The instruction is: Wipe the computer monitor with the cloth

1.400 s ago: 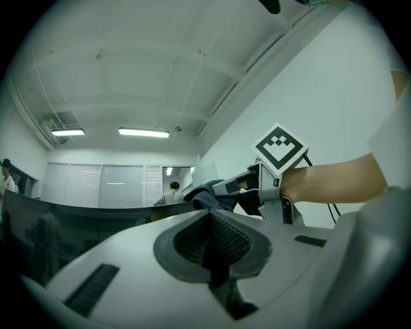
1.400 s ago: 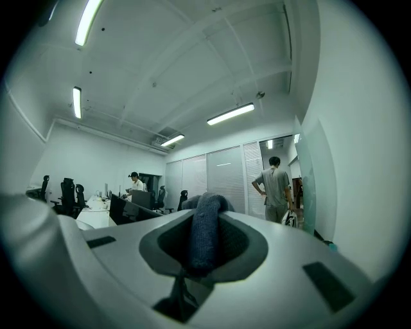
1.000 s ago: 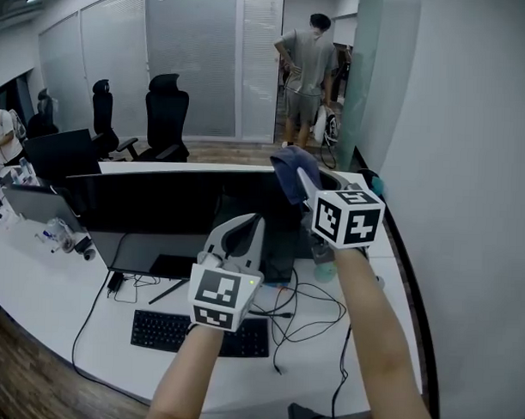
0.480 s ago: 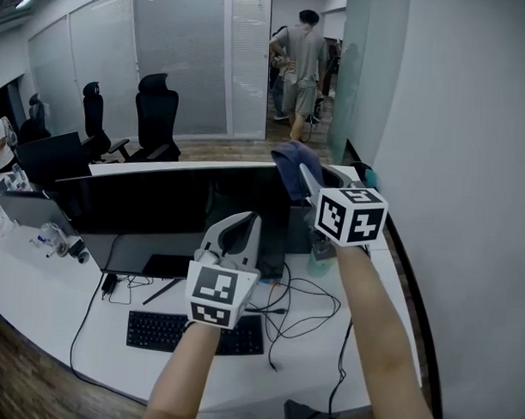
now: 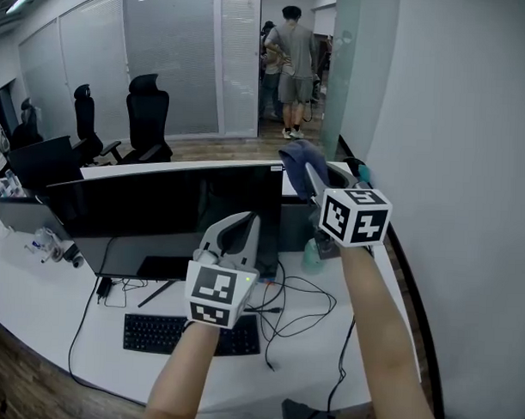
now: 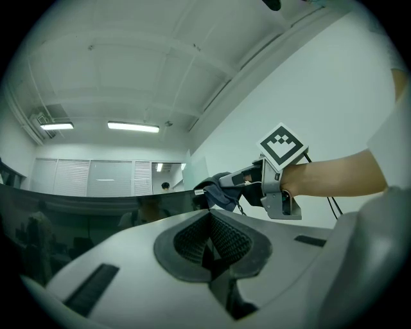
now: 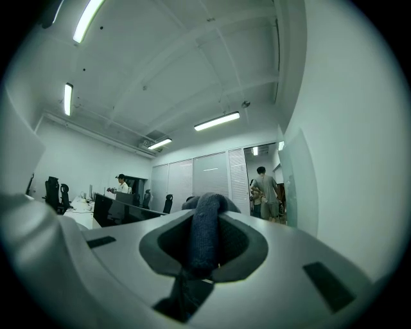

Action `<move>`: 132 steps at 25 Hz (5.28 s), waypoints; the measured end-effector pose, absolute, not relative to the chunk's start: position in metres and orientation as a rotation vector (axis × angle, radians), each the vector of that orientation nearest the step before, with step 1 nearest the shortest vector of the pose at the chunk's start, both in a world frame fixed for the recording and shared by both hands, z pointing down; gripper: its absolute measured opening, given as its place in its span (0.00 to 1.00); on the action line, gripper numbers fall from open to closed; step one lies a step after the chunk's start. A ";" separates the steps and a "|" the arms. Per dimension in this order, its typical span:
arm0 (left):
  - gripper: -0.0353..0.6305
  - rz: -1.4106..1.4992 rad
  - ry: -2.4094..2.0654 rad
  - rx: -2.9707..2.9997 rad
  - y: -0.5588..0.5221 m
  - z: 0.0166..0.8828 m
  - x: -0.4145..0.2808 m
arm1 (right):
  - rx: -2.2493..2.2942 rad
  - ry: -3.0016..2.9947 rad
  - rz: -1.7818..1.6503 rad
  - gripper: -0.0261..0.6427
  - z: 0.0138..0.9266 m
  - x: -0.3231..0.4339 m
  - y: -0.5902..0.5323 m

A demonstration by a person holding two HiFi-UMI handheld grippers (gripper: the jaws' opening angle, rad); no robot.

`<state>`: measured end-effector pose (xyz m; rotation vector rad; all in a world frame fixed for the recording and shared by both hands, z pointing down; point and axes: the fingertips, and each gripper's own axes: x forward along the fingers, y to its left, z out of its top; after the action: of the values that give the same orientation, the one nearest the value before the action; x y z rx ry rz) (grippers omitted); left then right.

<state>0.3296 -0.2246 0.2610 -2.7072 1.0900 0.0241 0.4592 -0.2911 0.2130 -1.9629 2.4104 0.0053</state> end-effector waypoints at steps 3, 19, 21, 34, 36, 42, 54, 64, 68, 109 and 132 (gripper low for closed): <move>0.06 0.023 1.080 -2.710 -0.224 0.261 0.333 | -1.988 2.409 0.010 0.14 0.215 0.465 -0.290; 0.06 0.012 1.097 -2.703 -0.226 0.264 0.327 | -2.032 2.533 0.108 0.14 0.235 0.438 -0.298; 0.06 0.014 1.102 -2.704 -0.227 0.264 0.327 | -2.022 2.540 0.107 0.14 0.236 0.435 -0.300; 0.06 0.007 1.077 -2.717 -0.224 0.272 0.327 | -1.966 2.551 0.126 0.14 0.242 0.421 -0.300; 0.06 0.007 1.081 -2.721 -0.224 0.274 0.326 | -1.966 2.549 0.117 0.14 0.245 0.420 -0.301; 0.06 0.000 1.077 -2.735 -0.224 0.280 0.327 | -1.972 2.546 0.098 0.14 0.253 0.420 -0.299; 0.06 -0.015 1.066 -2.748 -0.222 0.289 0.326 | -1.988 2.548 0.062 0.14 0.269 0.419 -0.297; 0.06 -0.037 1.061 -2.757 -0.222 0.296 0.325 | -1.998 2.552 0.020 0.14 0.284 0.419 -0.294; 0.06 -0.039 1.055 -2.761 -0.220 0.299 0.326 | -2.003 2.554 0.000 0.14 0.292 0.419 -0.293; 0.06 -0.160 1.014 -2.833 -0.213 0.356 0.337 | -2.040 2.593 -0.267 0.14 0.390 0.419 -0.281; 0.06 -0.188 1.015 -2.877 -0.210 0.386 0.338 | -2.049 2.594 -0.377 0.14 0.433 0.416 -0.275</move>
<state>0.3381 -0.2097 0.3855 -2.8771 1.0147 -0.1881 0.4164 -0.2755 0.4333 -2.0495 2.5944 -0.3768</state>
